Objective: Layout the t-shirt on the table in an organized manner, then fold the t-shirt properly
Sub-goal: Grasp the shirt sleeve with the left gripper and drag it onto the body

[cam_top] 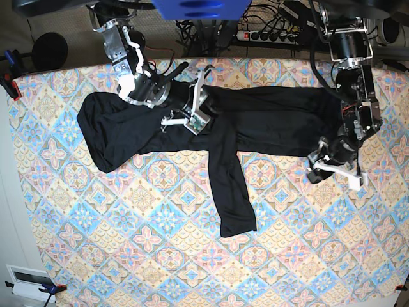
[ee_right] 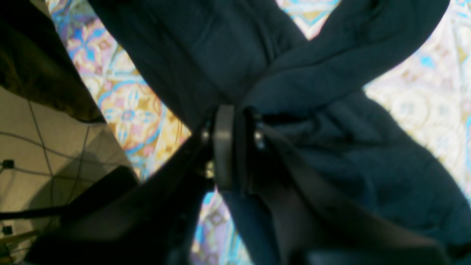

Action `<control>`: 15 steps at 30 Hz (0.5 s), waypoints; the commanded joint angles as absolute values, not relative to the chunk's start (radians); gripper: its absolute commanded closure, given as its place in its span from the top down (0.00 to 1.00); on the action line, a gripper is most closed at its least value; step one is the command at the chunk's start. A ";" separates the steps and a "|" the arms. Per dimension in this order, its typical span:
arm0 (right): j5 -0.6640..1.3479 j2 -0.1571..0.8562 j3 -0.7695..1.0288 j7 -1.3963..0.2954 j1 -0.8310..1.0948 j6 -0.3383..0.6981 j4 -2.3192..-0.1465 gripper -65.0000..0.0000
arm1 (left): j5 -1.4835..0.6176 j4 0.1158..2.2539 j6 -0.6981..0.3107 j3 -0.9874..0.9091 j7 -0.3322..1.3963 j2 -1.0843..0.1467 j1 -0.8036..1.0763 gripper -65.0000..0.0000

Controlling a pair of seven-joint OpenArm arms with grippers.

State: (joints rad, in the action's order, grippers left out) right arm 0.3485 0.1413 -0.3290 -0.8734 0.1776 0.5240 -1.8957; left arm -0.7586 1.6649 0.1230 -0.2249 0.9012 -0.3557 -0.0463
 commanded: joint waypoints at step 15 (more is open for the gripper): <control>0.366 0.196 -0.240 -0.846 0.176 0.527 -1.925 0.35 | -0.684 1.260 0.113 -0.001 0.865 -0.176 -0.392 0.51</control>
